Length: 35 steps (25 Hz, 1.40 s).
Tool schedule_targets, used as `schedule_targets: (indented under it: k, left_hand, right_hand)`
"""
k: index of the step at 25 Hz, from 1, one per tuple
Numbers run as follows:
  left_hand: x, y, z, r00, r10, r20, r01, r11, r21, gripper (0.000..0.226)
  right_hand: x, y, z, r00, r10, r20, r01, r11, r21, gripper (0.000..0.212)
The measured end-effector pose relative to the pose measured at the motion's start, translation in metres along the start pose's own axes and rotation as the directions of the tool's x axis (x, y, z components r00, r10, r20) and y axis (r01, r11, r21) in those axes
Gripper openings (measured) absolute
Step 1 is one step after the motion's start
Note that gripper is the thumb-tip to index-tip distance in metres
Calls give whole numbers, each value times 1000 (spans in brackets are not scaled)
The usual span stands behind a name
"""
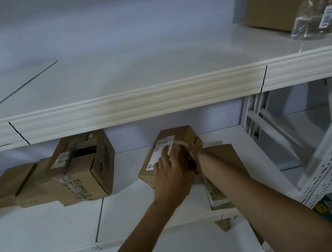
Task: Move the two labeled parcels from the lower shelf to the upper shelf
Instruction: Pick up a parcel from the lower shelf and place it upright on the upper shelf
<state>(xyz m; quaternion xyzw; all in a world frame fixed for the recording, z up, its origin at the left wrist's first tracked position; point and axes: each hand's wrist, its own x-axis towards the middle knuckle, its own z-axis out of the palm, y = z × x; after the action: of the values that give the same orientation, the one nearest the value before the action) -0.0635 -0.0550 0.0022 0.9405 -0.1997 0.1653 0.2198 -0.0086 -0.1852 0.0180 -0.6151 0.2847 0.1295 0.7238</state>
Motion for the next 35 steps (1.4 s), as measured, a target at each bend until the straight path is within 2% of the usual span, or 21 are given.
schedule_targets:
  k: [1,2,3,4,6,8,10,11,14,16,20,22,24,31,35]
  left_hand:
    - [6,-10,-12,996,-90,22,93,956,-279,69]
    - [13,-22,-24,982,-182,55,184,833,-522,60]
    - [22,-37,-33,951,-287,115,288,685,-669,54]
    - [32,-53,-40,894,-381,237,428,563,-707,55]
    - [36,-78,-44,758,-412,506,650,418,-635,69]
    - [25,-91,-35,658,-271,703,753,268,-601,76]
    - [9,-96,-26,632,-123,765,775,125,-620,81]
    - [5,-96,-22,635,-98,766,772,97,-628,84]
    - [3,-96,-9,662,-147,735,747,51,-663,77]
    - [4,-95,-5,672,-180,719,736,56,-674,76]
    - [7,-95,-5,675,-188,713,734,75,-675,88]
    - [8,-95,-3,675,-185,714,734,71,-675,79]
    - [7,-94,-2,674,-180,716,734,51,-678,71]
    - [5,-93,-3,693,-155,704,718,52,-694,76]
    - [4,-94,-3,702,-140,698,711,84,-698,96]
  right_hand:
    - [-1,-3,-5,1000,-12,6,12,998,-62,75]
    - [-1,-4,-11,999,-43,24,46,991,-125,76]
    - [0,-5,-16,996,-76,51,83,981,-173,77]
    - [-2,-4,-21,990,-103,92,120,971,-206,77]
    - [-2,-1,-29,978,-132,164,169,958,-232,71]
    - [-3,2,-34,966,-138,219,189,955,-229,62]
    - [-2,8,-38,959,-123,256,175,966,-190,56]
    - [-1,12,-40,956,-124,264,172,971,-168,57]
    - [2,20,-40,954,-165,251,199,973,-115,69]
    - [5,23,-41,954,-191,233,221,969,-109,73]
    - [10,25,-44,951,-206,229,232,968,-95,80]
    - [12,25,-46,949,-209,235,237,967,-94,83]
    - [12,25,-47,951,-204,233,231,968,-95,81]
    - [11,27,-48,948,-210,238,238,966,-97,77]
    - [9,26,-48,948,-210,240,240,965,-105,73]
